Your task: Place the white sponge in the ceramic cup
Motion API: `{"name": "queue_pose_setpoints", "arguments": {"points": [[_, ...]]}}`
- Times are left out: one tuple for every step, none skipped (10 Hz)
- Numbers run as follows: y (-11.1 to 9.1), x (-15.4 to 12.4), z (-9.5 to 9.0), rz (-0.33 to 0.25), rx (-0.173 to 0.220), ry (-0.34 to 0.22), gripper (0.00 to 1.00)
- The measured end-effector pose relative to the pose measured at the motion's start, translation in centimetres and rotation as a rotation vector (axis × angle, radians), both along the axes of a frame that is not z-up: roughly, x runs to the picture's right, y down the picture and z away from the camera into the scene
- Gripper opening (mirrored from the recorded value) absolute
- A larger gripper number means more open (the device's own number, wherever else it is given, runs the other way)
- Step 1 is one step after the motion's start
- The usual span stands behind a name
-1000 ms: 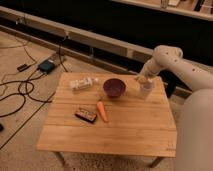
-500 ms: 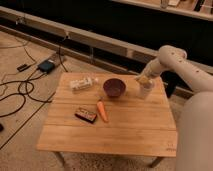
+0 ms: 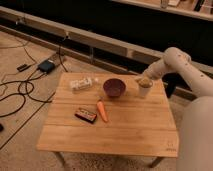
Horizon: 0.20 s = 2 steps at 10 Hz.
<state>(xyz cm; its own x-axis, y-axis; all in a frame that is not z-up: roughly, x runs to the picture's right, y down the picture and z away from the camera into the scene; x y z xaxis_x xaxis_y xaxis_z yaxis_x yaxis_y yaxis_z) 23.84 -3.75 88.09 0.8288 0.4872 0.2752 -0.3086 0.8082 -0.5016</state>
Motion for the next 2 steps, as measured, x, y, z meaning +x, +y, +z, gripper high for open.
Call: {"name": "queue_pose_setpoints", "arguments": {"points": [[0.06,0.40,0.19,0.003,0.000,0.000,0.35],[0.09,0.98,0.44,0.009,0.001,0.002,0.45]]}}
